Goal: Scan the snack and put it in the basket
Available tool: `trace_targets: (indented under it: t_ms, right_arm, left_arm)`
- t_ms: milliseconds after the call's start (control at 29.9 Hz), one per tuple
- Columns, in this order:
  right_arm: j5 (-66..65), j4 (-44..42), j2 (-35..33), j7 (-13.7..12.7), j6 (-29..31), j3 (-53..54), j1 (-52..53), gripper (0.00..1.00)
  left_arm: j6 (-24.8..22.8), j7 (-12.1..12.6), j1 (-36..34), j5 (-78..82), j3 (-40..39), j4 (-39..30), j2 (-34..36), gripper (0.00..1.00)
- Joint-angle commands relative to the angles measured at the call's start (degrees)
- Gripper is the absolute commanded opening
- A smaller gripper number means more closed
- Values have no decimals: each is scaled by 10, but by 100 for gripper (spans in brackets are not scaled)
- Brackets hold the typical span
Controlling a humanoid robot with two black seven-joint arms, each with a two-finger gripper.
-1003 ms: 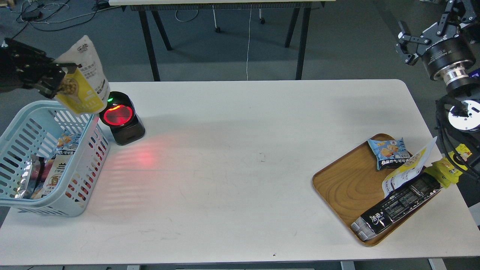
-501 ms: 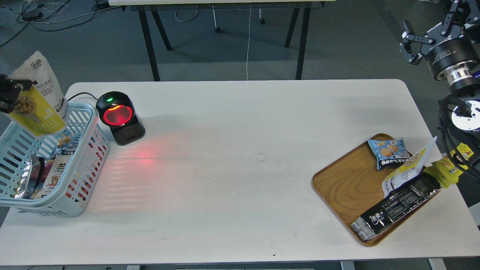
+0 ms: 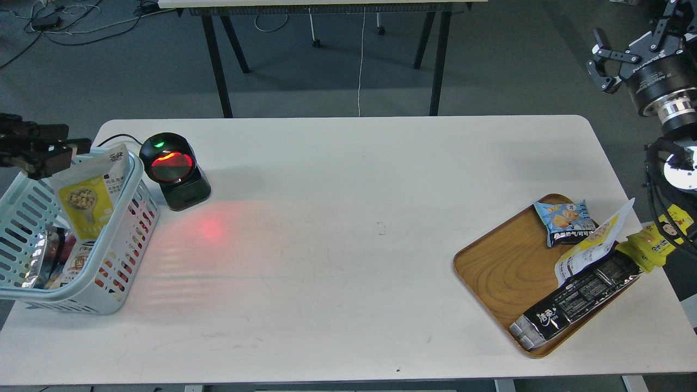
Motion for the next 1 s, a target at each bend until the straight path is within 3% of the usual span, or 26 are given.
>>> trace_targets:
  t_ms: [0,100,267,501,668,802,902,969]
  right_arm:
    - [0,2,-3,0,0,6,3,98]
    - [0,2,-3,0,-2,40,7,99]
    - [-1,-1,-7,0,-8,72,17,99]
    - [3,-21,1,-27,-8,87,43,99]
    - [5,-66,40,-87,-8,117,51,99]
    - [5,-111,69,-116,-1,149,52,99]
    - [7,-114,76,-152,3,162,51,99]
    - [7,-115,77,-154,14,166,51,99]
  left_arm:
    - [0,0,-36,-76,-4,9,-3,99]
    - [2,0,-65,-171,-8,46,-43,99]
    - [-4,0,-86,-382,-30,167,-179,99]
    - [-4,0,-86,-570,-32,302,-332,99]
    - [-4,0,-85,-797,-52,415,-436,99]
    - [-11,0,-86,-932,-95,499,-510,99]
    - [-39,75,-82,-1015,-149,540,-545,99]
    - [-56,113,-79,-1056,-178,560,-567,99]
